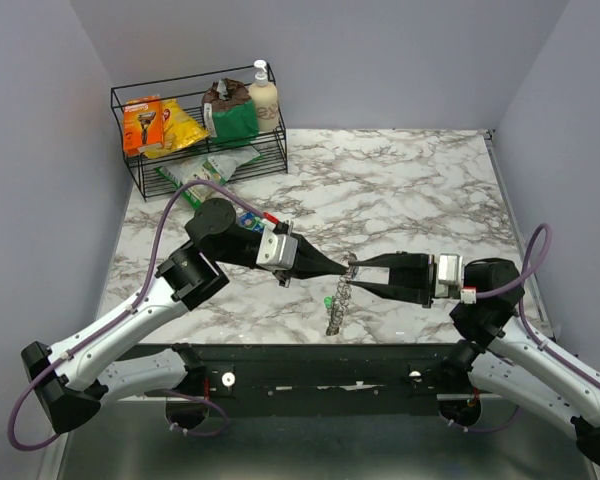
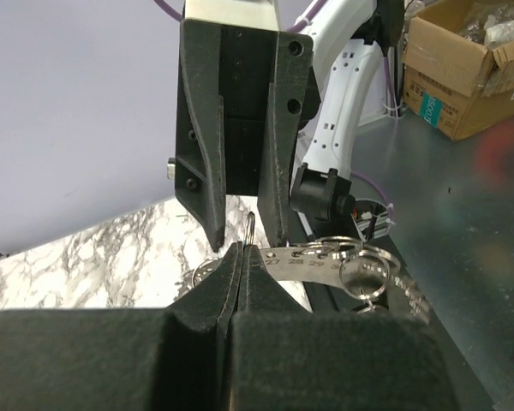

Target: Put the keys on the keyring

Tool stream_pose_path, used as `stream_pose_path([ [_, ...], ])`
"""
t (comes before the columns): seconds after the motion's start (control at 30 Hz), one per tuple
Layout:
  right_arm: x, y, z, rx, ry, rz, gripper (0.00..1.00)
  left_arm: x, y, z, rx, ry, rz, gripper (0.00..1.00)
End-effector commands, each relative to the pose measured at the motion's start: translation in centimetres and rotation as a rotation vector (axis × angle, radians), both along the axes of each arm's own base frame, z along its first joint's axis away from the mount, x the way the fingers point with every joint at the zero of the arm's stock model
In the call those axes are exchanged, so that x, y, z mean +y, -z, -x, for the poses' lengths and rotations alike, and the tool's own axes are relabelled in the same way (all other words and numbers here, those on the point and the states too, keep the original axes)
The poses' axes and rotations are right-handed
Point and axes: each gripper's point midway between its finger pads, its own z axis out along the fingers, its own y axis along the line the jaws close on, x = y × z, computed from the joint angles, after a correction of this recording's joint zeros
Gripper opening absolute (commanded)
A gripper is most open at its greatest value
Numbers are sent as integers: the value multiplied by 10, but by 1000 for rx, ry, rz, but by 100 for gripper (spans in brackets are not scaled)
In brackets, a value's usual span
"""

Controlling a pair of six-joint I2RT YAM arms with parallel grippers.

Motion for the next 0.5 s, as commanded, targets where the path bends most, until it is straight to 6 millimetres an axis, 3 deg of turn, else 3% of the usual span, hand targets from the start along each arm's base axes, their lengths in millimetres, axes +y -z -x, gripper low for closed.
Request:
stream_pose_path([
  [0.0,-1,-1,-5,0,30,-12,49,3,-9,-3,-22,-39,42,0],
  [0.03,-1,-1,-6,1,33,-14,54,2,-9,-3,-21,-41,42,0],
  [0.47,-16,-4,-17,30,149,-89,78,13,-8,-21,-95,-194,69,0],
])
